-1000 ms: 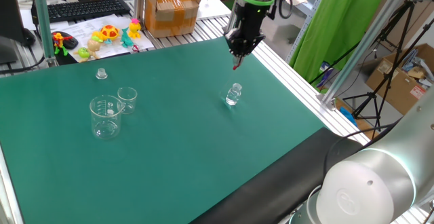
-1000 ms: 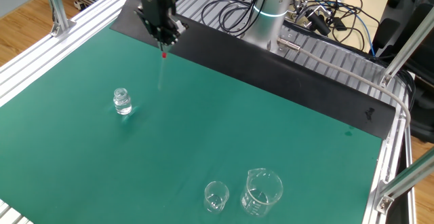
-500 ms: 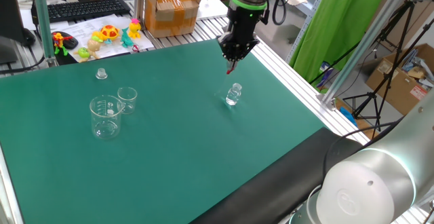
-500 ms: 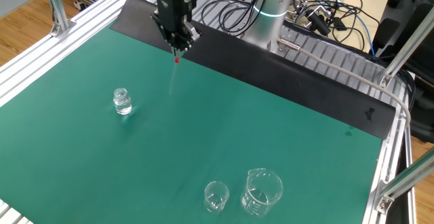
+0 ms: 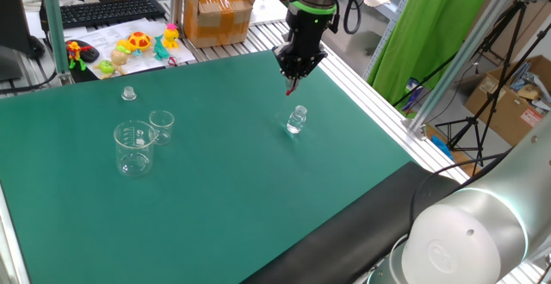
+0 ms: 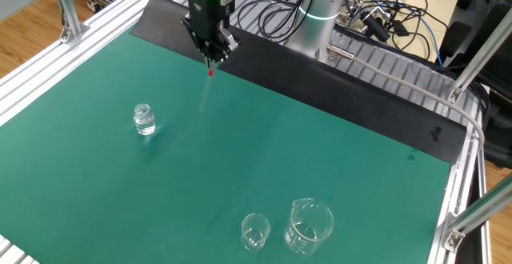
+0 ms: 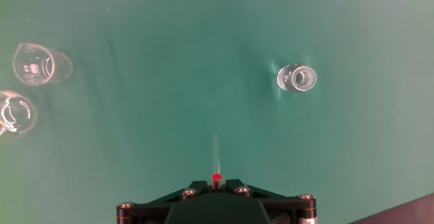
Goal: Transfer liquid using a dropper
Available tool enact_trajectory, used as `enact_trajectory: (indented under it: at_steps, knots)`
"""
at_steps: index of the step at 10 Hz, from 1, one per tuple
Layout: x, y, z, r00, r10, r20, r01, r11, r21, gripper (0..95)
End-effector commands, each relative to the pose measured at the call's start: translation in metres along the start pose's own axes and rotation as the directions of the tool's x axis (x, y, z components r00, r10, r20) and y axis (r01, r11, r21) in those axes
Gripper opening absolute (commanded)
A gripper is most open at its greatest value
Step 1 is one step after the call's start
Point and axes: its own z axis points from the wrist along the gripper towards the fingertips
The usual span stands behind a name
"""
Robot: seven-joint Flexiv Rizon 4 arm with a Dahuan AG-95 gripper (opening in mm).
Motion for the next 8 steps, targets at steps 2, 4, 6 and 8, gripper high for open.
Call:
enact_trajectory:
  at_steps: [2, 4, 6, 8]
  knots:
    - [0.000, -0.004, -0.003, 1.000, -0.016, 0.002, 0.016, 1.000, 0.026, 0.0]
    - [-0.003, -0.011, -0.005, 0.999, -0.041, -0.004, 0.041, 0.998, 0.041, 0.0]
    - [-0.006, -0.018, -0.007, 0.998, -0.064, -0.005, 0.065, 0.996, 0.054, 0.0]
    - [-0.008, -0.024, -0.008, 0.997, -0.078, -0.007, 0.078, 0.995, 0.054, 0.0]
